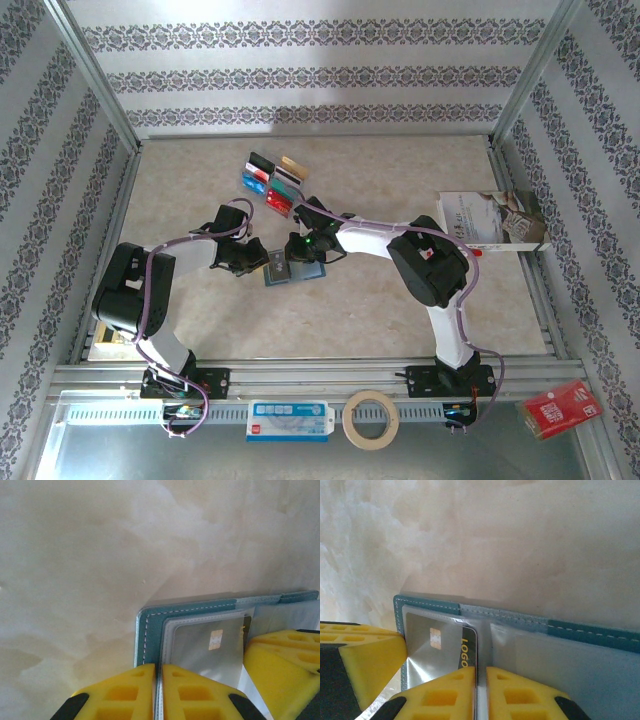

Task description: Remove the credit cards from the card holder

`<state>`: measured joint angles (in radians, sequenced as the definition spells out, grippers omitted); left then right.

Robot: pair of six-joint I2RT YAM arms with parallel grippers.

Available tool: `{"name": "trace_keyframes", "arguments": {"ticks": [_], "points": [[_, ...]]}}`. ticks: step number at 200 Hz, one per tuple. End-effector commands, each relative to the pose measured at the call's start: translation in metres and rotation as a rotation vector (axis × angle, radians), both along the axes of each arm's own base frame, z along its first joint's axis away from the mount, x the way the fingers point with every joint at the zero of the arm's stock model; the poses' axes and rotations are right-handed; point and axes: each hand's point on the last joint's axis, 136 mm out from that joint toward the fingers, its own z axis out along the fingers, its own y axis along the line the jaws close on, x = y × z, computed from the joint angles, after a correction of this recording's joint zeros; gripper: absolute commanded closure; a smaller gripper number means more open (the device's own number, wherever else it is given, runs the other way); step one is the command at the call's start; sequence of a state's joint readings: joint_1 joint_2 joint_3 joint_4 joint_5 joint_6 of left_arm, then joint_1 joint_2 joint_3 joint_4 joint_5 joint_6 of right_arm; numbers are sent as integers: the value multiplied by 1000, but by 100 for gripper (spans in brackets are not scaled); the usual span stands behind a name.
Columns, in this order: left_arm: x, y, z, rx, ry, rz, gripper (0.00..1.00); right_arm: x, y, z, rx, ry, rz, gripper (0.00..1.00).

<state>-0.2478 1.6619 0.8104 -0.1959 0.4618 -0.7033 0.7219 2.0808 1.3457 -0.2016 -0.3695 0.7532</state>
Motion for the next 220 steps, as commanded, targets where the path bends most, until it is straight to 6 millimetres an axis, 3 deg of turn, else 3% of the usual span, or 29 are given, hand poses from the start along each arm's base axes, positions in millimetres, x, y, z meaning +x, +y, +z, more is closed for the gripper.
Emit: {"name": "trace_keyframes", "arguments": {"ticks": [1,128,220], "points": [[-13,3,-14,46,57,-30,86,0,4,-5,5,16,27,84],[-15,2,-19,42,61,-40,85,-7,18,3,96,24,102,81],[-16,-1,-19,26,47,-53,79,-14,28,20,161,-17,163,87]]}}
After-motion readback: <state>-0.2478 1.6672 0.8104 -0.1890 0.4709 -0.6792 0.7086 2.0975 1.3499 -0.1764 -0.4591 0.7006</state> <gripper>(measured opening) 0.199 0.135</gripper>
